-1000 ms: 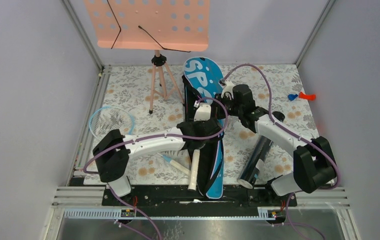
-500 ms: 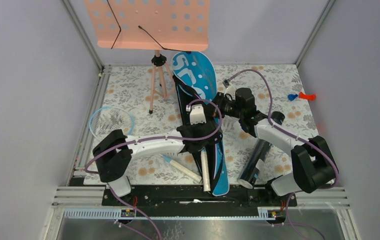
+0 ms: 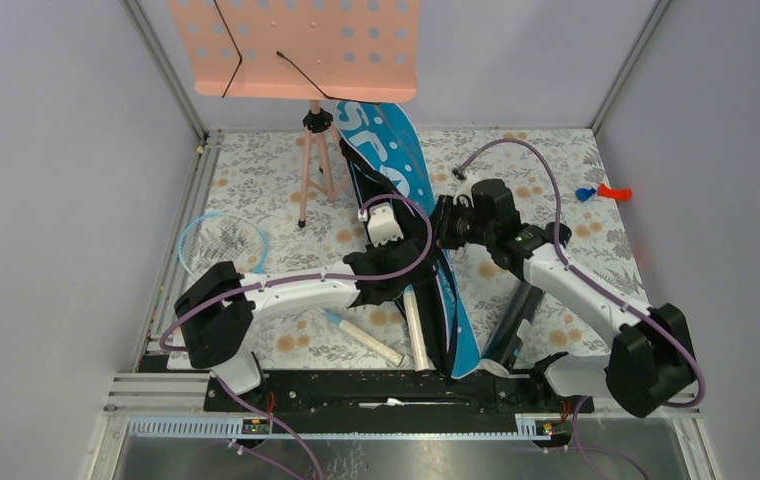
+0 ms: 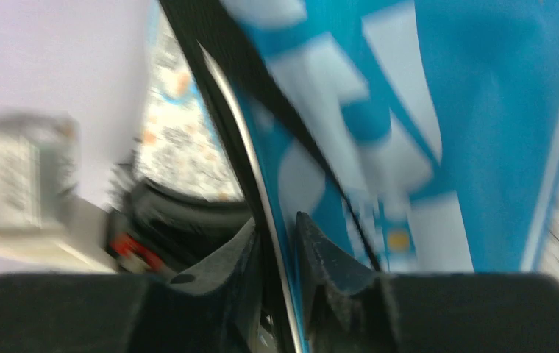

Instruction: Pack up the badminton gear

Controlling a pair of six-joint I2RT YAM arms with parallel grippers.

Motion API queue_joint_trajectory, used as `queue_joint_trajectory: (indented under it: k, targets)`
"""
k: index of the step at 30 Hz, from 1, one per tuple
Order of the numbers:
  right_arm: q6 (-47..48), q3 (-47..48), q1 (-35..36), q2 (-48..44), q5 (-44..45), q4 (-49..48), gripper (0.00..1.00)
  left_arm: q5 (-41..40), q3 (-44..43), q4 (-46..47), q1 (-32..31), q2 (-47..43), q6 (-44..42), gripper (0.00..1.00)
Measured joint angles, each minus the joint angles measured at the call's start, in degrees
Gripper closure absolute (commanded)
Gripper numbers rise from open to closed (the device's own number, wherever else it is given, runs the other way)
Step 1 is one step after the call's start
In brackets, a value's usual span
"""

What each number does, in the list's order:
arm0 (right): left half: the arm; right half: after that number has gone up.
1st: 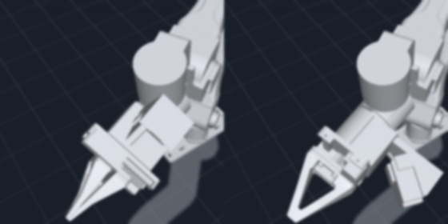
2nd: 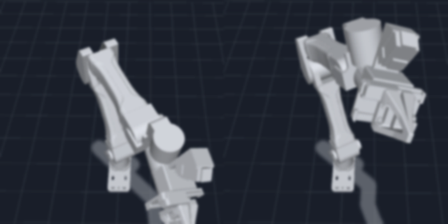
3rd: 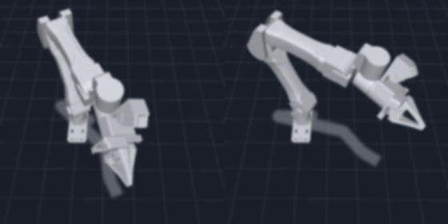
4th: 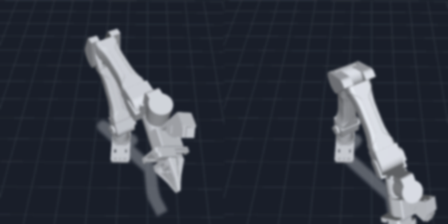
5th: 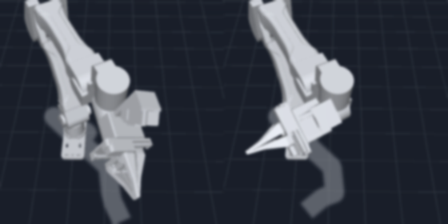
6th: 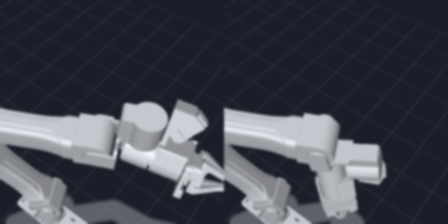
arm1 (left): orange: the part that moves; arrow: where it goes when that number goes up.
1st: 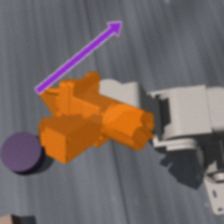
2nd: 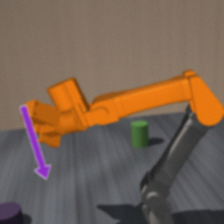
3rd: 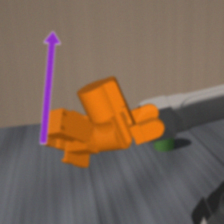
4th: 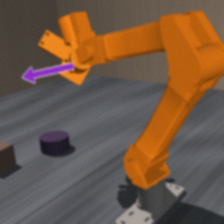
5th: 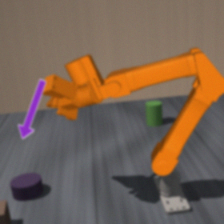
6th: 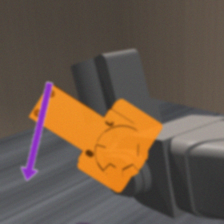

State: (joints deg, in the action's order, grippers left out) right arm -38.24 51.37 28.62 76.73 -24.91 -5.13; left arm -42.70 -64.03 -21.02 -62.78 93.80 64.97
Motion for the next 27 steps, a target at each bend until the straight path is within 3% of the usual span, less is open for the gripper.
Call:
queue_joint_trajectory:
  k: [3, 8, 13, 15, 18, 23, 27]
  targets:
    - [6.21, 0.68, 1.68, -3.56, 7.02, 12.02, 0.59, -1.18, 0.00, 2.78, 1.29, 0.00, 0.02, 1.00]
    - [13.09, 0.42, 3.76, -4.72, 16.20, 24.41, 0.56, -3.34, -2.12, 3.50, 2.60, 1.11, 1.44, 1.00]
    - [16.24, -1.44, 11.10, -5.92, 25.99, 30.51, 0.58, -4.24, -5.60, 3.48, 2.84, 3.65, 1.70, 1.00]
    - [16.31, -2.16, 12.48, -5.99, 28.61, 31.71, 0.66, -4.70, -6.75, 3.48, 2.75, 4.70, 1.73, 1.00]
    - [15.69, -2.93, 12.98, -5.97, 31.80, 33.03, 0.99, -5.09, -7.45, 3.37, 2.73, 5.73, 1.95, 1.00]
    - [13.97, -3.13, 13.35, -6.58, 33.83, 33.44, 1.00, -6.45, -7.85, 2.38, 2.69, 7.23, 3.13, 1.00]
    - [12.59, -3.87, 13.42, -10.62, 30.29, 32.44, 1.00, -7.69, -10.23, 0.57, 1.99, 9.25, 4.66, 1.00]
